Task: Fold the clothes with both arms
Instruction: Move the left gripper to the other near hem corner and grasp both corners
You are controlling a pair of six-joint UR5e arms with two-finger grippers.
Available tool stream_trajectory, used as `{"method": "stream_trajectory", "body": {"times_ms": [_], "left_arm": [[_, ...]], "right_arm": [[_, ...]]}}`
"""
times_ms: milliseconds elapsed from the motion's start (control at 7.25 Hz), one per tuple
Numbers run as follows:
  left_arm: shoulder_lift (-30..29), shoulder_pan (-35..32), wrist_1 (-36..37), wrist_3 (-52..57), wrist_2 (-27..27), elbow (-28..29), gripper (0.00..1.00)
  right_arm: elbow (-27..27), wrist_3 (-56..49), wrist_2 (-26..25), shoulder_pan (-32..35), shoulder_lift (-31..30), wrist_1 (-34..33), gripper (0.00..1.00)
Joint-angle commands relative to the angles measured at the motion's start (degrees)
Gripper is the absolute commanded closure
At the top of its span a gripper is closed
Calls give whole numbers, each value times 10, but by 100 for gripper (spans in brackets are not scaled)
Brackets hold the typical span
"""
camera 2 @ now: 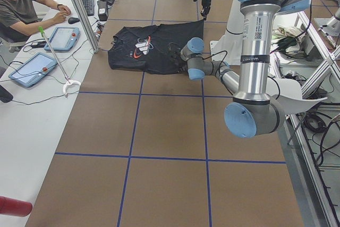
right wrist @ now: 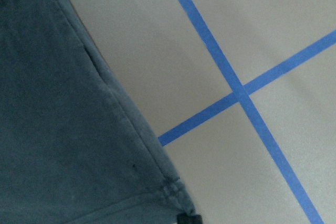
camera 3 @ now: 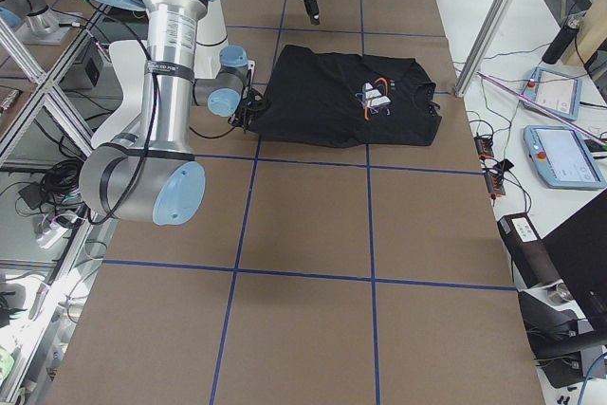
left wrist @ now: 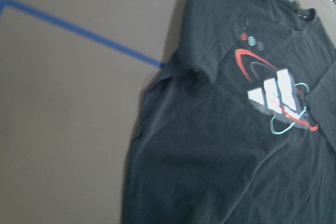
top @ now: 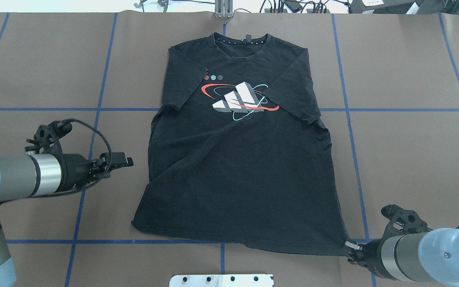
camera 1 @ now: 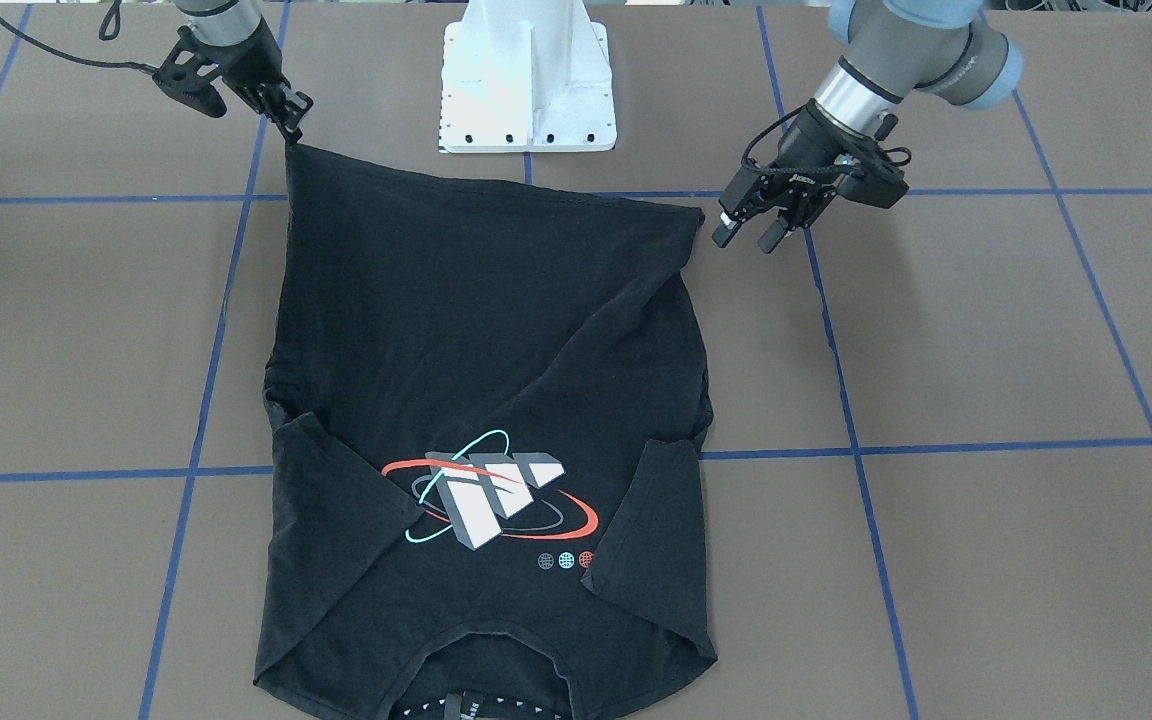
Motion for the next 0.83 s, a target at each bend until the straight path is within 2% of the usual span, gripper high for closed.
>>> {"method": "stream_trajectory", "body": {"times_ms": [0,414,690], "left_arm": [[29,104,6,-43,79,-6,17],[13,136,23,-47,89,-1,24],[-19,138,79,-45,88,2,26]], "right_arm": [[1,0,2,1,-1,0,100],[1,0,2,-1,0,0,100],[1,-1,2,0,0,0,100]]}}
